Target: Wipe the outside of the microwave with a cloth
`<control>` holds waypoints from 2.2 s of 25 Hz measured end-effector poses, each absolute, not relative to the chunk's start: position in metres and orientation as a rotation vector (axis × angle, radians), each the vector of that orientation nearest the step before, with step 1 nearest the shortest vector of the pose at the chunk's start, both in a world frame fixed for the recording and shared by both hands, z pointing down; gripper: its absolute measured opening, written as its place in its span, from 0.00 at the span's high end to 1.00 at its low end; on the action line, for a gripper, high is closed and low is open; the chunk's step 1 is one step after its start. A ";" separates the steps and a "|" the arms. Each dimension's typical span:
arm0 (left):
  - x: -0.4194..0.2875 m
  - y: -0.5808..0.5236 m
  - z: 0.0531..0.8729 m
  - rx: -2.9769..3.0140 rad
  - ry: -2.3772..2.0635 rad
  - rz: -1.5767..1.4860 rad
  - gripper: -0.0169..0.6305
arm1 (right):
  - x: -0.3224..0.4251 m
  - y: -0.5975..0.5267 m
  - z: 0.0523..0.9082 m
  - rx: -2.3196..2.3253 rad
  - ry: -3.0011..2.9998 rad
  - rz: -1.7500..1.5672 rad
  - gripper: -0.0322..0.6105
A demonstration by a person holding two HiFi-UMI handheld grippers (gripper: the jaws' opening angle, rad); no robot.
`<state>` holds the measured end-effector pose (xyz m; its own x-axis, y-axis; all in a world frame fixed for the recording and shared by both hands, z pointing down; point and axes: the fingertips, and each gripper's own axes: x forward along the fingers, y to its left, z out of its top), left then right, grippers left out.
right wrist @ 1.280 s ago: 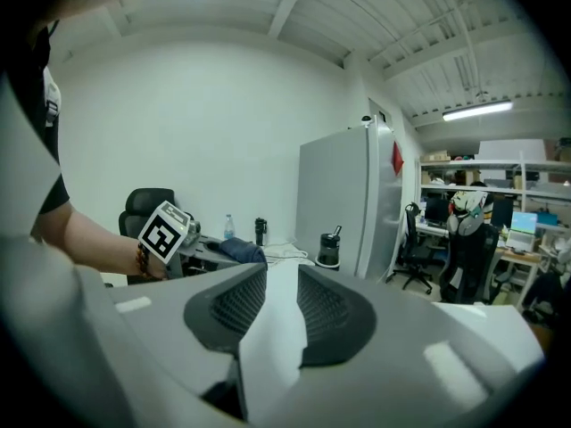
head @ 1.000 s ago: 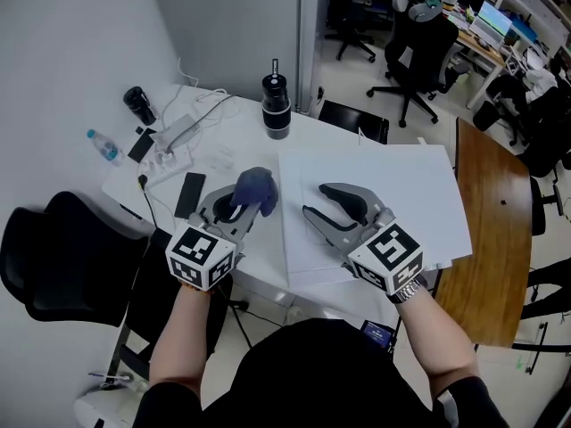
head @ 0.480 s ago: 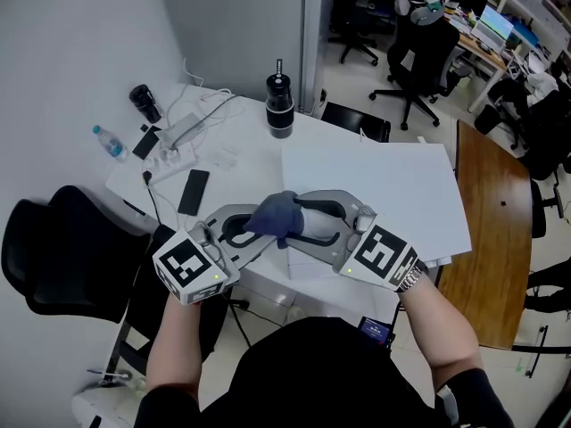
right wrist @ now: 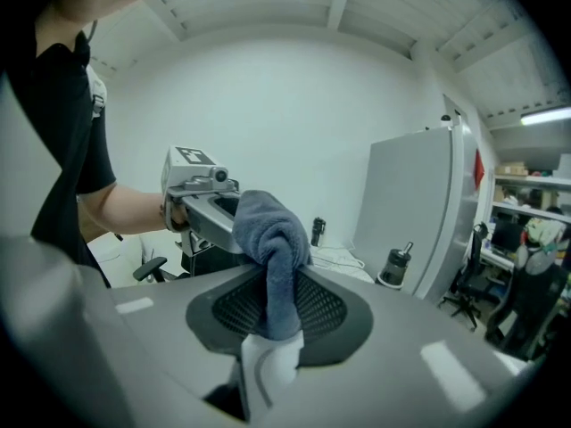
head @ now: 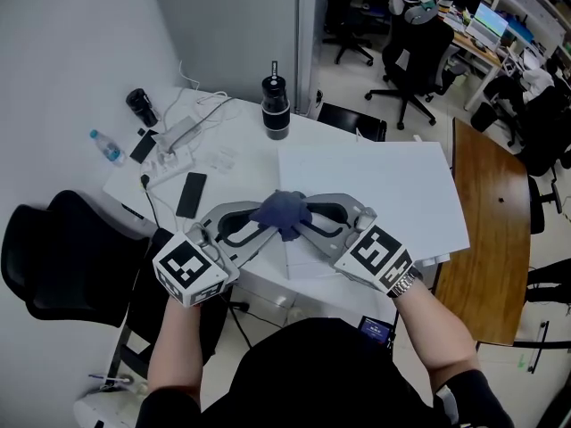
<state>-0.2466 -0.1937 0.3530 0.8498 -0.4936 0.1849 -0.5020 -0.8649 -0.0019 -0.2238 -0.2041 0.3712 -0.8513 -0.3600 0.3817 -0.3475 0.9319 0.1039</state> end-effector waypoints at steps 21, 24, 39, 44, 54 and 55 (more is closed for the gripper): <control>-0.238 -0.187 0.338 2.932 -1.077 0.155 0.96 | -0.161 -0.246 0.420 0.925 -2.356 0.156 0.84; -0.226 -0.183 0.336 2.921 -1.086 0.179 0.97 | -0.142 -0.249 0.419 0.959 -2.340 0.165 0.84; -0.122 -0.170 0.329 2.926 -1.039 0.271 0.97 | -0.017 -0.265 0.421 1.090 -2.313 0.229 0.84; -0.075 -0.170 0.329 2.932 -1.009 0.314 0.97 | 0.030 -0.269 0.418 1.131 -2.311 0.249 0.84; 0.001 -0.172 0.332 2.938 -0.957 0.347 0.97 | 0.106 -0.274 0.417 1.205 -2.326 0.283 0.84; 0.007 -0.172 0.332 2.937 -0.955 0.348 0.97 | 0.113 -0.274 0.417 1.212 -2.320 0.283 0.84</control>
